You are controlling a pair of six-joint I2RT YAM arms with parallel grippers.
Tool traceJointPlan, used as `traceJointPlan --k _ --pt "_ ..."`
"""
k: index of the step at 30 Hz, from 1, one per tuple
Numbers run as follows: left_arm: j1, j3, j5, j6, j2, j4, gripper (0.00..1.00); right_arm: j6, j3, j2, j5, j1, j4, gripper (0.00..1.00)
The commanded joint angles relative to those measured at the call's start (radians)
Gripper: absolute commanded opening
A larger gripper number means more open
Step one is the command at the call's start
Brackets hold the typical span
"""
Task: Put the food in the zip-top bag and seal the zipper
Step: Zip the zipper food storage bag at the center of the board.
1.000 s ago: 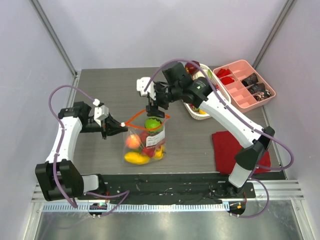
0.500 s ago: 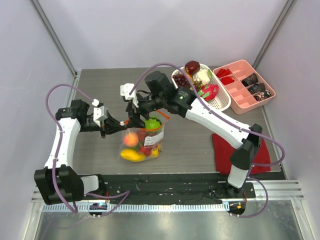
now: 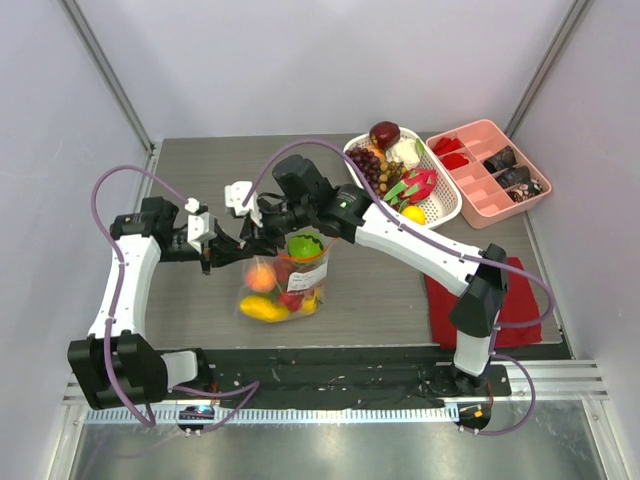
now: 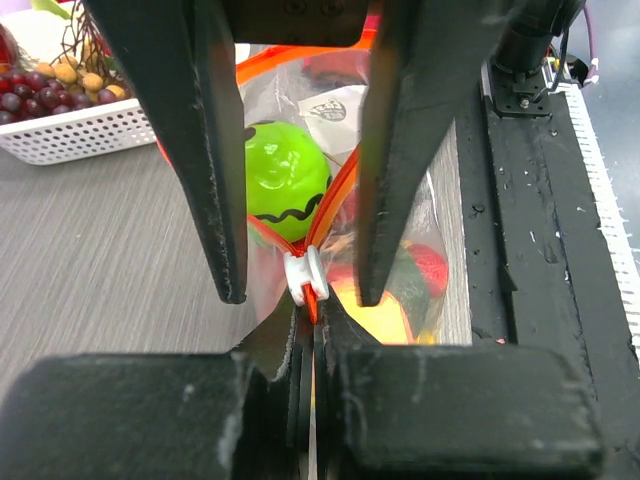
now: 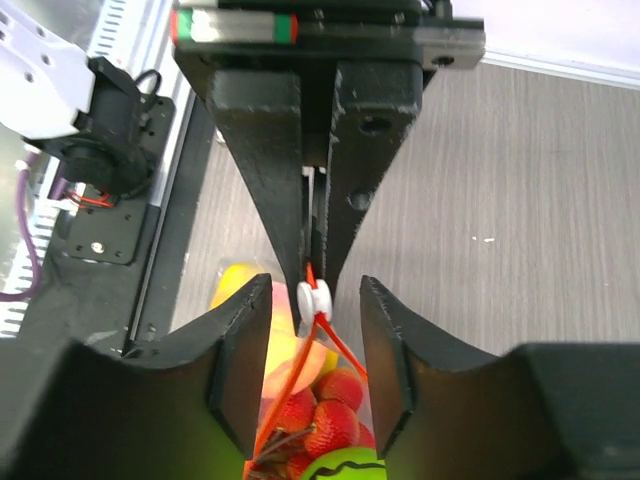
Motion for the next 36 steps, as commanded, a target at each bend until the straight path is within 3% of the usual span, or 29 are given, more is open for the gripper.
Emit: traceJointPlan --k 1,7,10,36 --pt "-0.004 0.047 0.055 0.032 -0.016 -0.308 0.00 -0.061 -0.006 -0.008 0.027 0.003 0.015 0.41" --pt "-0.004 0.041 0.046 0.034 -0.021 -0.308 0.00 -0.092 -0.049 -0.043 0.055 0.005 0.004 0.09" --pt "-0.004 0.040 0.040 0.032 -0.021 -0.310 0.00 -0.096 -0.069 -0.056 0.081 0.002 0.002 0.01" --pt "0.066 0.095 0.047 0.011 -0.050 -0.313 0.00 -0.216 -0.255 -0.217 0.127 -0.195 -0.206 0.01"
